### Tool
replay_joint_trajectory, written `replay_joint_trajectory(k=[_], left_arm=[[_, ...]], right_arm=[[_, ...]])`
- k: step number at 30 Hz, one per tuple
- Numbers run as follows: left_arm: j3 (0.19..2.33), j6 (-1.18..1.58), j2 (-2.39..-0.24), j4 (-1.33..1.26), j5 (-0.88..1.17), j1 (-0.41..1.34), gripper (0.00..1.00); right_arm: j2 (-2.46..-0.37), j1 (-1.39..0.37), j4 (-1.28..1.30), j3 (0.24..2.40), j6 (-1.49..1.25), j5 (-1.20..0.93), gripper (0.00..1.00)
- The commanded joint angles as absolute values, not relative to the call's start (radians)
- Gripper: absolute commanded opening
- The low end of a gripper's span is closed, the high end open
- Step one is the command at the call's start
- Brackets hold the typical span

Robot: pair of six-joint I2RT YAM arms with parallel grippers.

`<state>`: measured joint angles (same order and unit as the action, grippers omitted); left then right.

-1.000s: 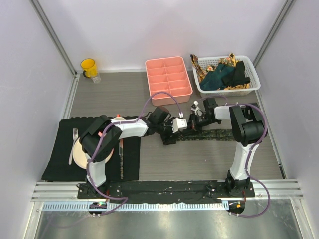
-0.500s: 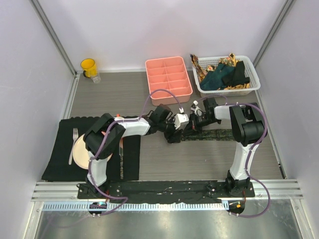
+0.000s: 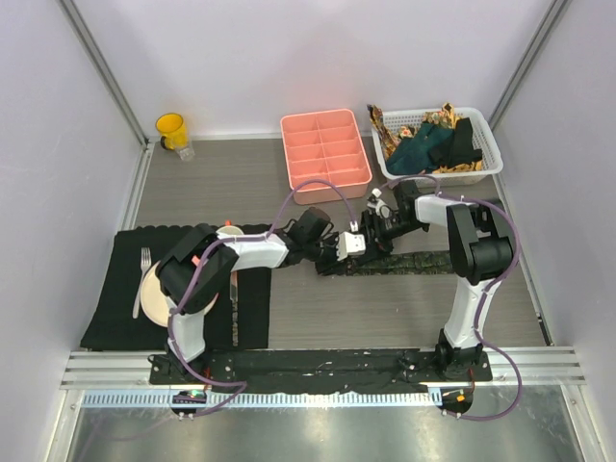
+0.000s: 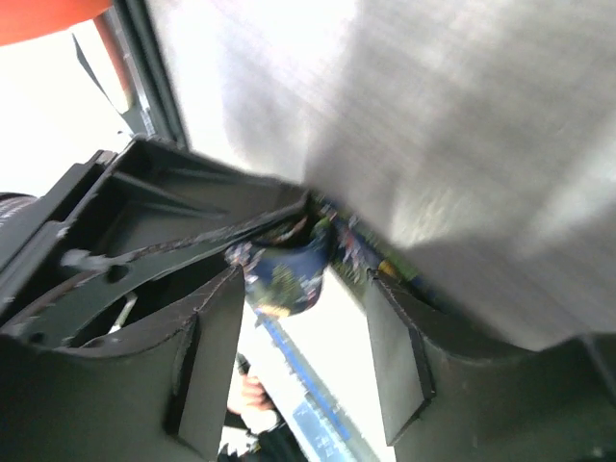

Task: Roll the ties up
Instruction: Roll the tie at the center of the board.

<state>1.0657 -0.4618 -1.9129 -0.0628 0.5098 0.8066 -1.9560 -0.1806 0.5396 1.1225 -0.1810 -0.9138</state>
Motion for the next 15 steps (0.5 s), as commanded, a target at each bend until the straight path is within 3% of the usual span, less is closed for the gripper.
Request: replay_joint_trajectory(k=[1, 5, 9, 12, 13, 15], left_arm=[[1.014, -0.574, -1.934, 0.103, 0.408, 0.838, 0.24], [1.035, -0.581, -1.953, 0.124, 0.396, 0.841, 0.26], [1.051, -0.588, -1.967, 0.132, 0.385, 0.844, 0.27], [1.068, -0.586, -1.977, 0.146, 0.376, 0.845, 0.29], [1.069, -0.583, -1.976, 0.146, 0.371, 0.844, 0.32], [1.077, -0.572, -1.974, 0.152, 0.359, 0.842, 0.38]], right_arm=[[-1.893, -0.19, 0.641, 1.138, -0.181, -1.002, 0.6], [-1.91, -0.229, 0.62, 1.126, -0.183, -1.005, 0.6], [-1.953, -0.239, 0.583, 1.131, -0.193, -0.991, 0.53], [-1.98, -0.241, 0.571, 1.131, -0.183, -0.97, 0.38], [-1.999, -0.239, 0.572, 1.129, -0.16, -0.96, 0.24], [-2.014, -0.227, 0.591, 1.121, -0.138, -0.927, 0.08]])
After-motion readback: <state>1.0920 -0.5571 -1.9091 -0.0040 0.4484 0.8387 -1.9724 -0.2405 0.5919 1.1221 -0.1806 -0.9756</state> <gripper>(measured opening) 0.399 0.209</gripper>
